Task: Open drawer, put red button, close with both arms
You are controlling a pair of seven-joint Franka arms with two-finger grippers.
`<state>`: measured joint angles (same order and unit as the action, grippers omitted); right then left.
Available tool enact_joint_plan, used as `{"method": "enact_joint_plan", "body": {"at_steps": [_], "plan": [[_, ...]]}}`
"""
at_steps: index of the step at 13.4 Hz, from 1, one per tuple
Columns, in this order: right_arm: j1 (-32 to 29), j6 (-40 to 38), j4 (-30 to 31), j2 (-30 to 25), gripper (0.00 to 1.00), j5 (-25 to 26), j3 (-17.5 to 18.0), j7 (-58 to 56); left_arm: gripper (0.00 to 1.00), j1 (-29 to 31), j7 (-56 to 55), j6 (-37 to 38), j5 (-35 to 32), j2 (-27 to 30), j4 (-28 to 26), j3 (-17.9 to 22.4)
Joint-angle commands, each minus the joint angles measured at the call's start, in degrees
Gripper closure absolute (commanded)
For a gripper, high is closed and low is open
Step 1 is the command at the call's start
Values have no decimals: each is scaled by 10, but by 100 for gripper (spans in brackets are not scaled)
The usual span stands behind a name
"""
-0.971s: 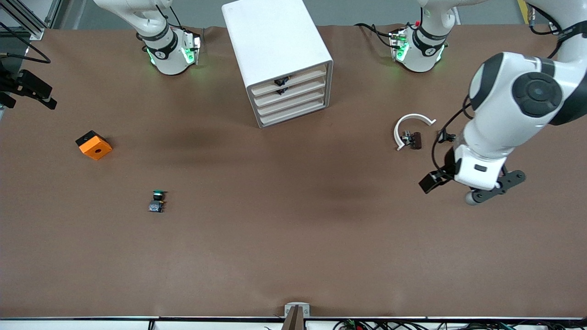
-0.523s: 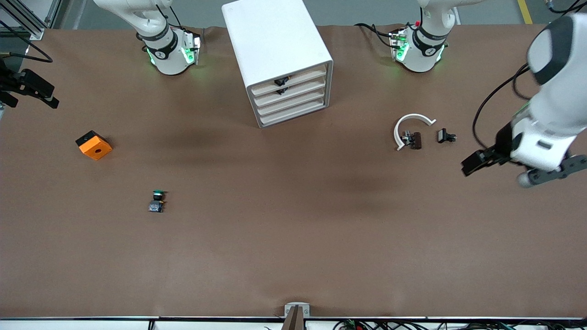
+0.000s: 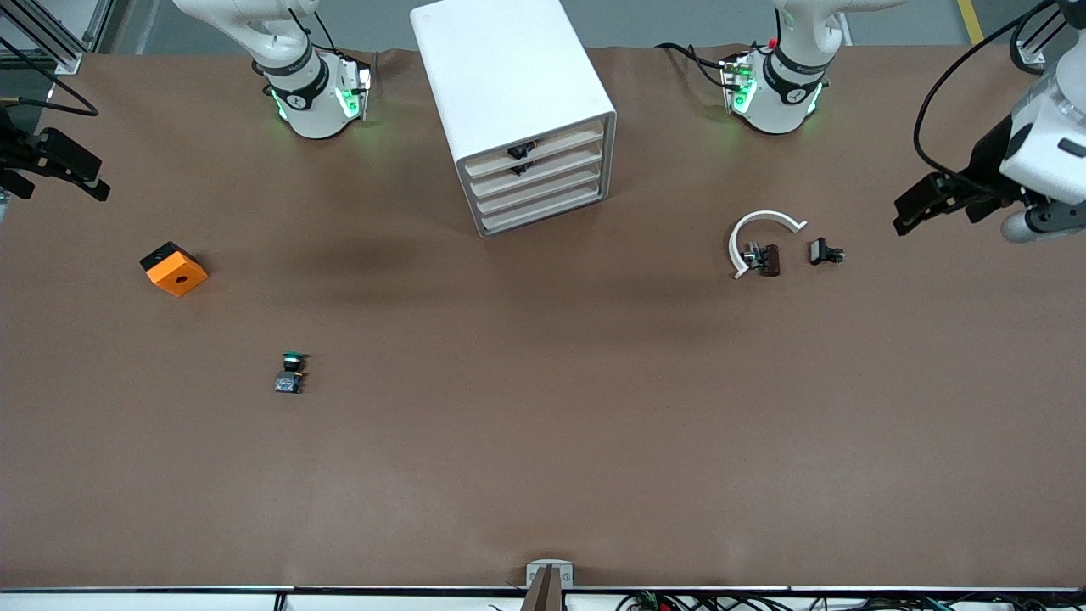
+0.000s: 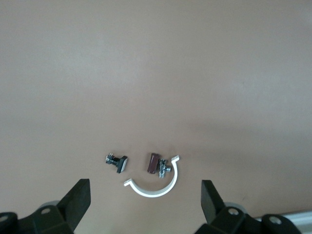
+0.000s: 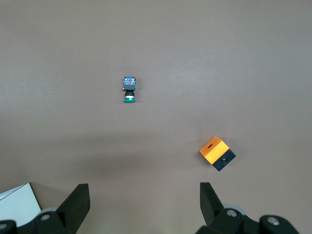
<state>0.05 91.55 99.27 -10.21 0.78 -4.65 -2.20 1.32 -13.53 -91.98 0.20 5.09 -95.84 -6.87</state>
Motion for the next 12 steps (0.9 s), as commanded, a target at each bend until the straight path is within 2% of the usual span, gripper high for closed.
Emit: {"method": "enact_joint_plan", "body": {"at_steps": [1,3,7,12], "plan": [[4,2,13,-16,0,-8,-3,5,0,-14,43,4,7,61,-54,19],[9,6,-3,-12,0,-9,1,7,0,-14,45,15,3,69,-56,19],[18,0,5,-14,0,-9,-4,11,0,-11,44,24,-2,65,-47,11],[10,1,6,-14,0,-9,-6,-4,0,-7,40,41,-5,39,-9,18]]}}
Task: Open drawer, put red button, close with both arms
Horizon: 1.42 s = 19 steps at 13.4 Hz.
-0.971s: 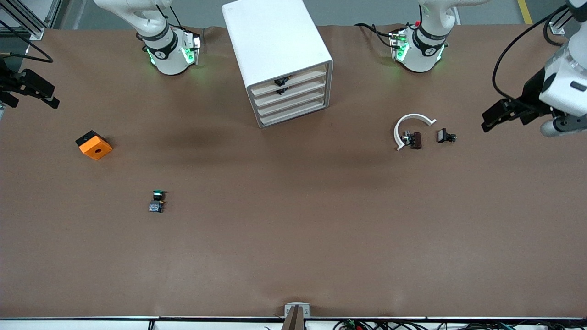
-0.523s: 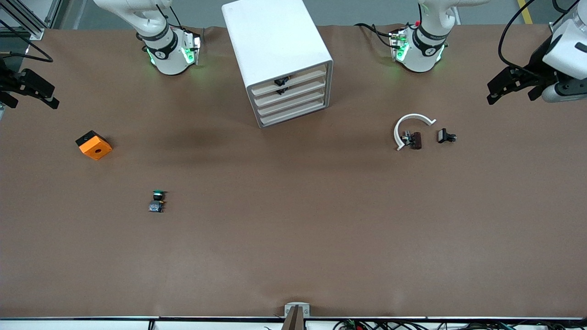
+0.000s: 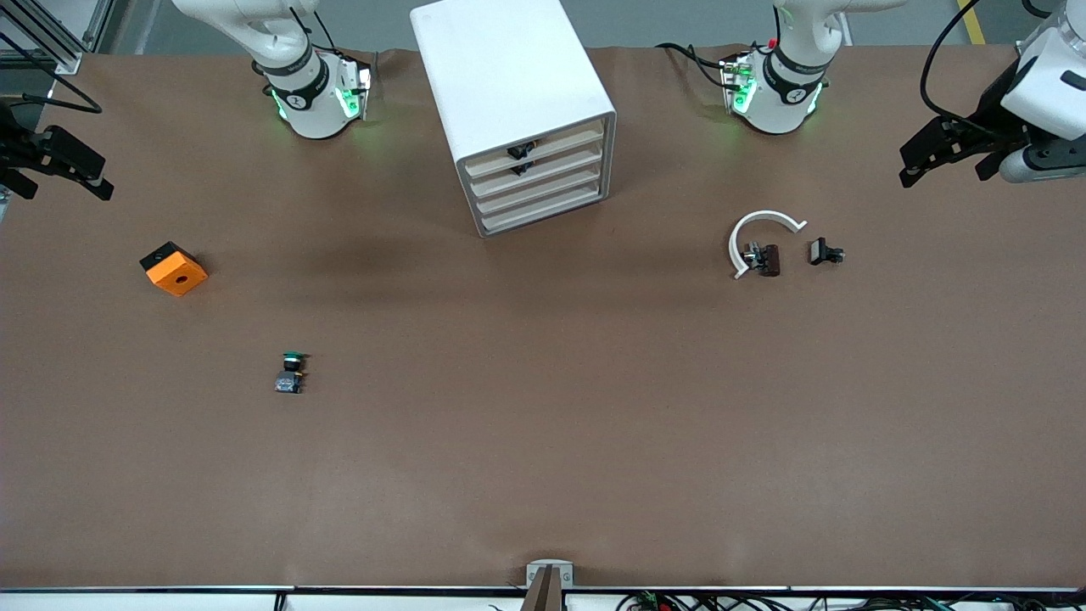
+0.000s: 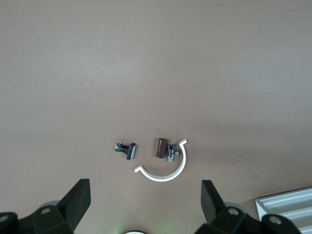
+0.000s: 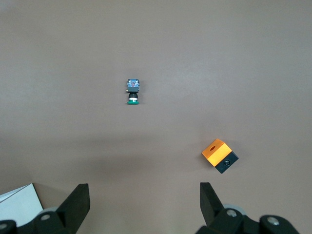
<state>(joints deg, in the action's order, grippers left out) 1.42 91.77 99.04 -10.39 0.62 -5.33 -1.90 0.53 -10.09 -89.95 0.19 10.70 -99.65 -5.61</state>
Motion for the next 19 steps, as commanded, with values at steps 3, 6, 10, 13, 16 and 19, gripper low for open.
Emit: {"method": "enact_joint_plan", "body": {"at_steps": [3,6,10,13,16,19], "plan": [[-4,-2,8,-12,0,-7,1,-6,0,1,4,49,-7,-30,54,5],[-4,-3,9,-12,0,-7,1,-6,0,1,3,60,-26,-30,55,5],[-5,-3,9,-12,0,-6,1,-6,0,1,3,61,-35,-30,55,4],[-5,-5,9,-11,0,-5,1,-6,0,2,9,60,-35,-28,56,5],[-13,-5,9,-11,0,-5,1,-6,0,2,10,60,-32,-27,56,6],[-15,-6,8,-11,0,-5,1,-6,0,3,10,61,-28,-26,60,6]]}}
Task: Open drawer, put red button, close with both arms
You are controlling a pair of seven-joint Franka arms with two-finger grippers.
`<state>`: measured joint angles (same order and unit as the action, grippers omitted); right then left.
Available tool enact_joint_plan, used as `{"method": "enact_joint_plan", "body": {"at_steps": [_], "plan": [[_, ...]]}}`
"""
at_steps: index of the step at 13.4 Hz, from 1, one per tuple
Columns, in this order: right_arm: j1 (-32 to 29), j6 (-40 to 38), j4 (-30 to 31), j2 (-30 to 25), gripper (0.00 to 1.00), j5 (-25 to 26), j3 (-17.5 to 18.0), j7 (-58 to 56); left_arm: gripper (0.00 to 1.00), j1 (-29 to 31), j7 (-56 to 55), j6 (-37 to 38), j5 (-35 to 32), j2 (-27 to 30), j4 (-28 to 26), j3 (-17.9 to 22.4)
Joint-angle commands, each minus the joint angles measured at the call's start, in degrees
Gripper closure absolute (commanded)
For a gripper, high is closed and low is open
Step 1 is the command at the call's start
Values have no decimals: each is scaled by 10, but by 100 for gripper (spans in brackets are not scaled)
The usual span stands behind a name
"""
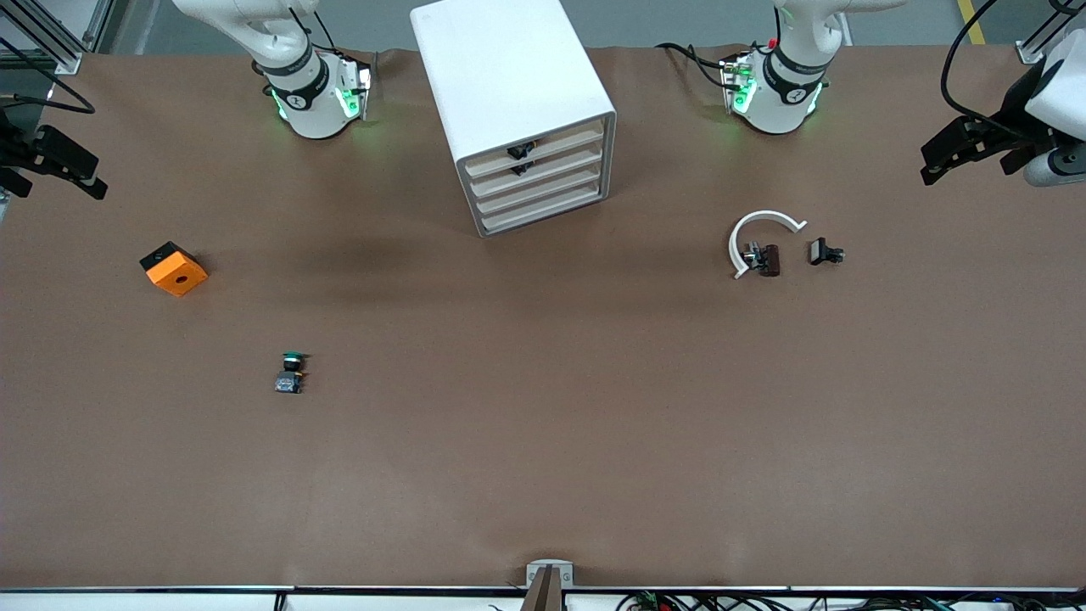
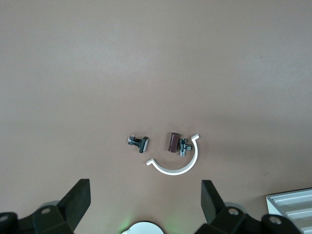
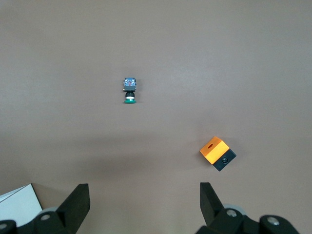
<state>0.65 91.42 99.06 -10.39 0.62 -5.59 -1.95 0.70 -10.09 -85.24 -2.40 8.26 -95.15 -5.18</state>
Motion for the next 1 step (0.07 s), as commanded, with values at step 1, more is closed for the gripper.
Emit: {"method": "enact_joint_plan", "body": {"at_steps": [1], "plan": [[-8,-4,9,-11,0,-5,2,-6,0,1,11,14,-3,-3,15,2]]}}
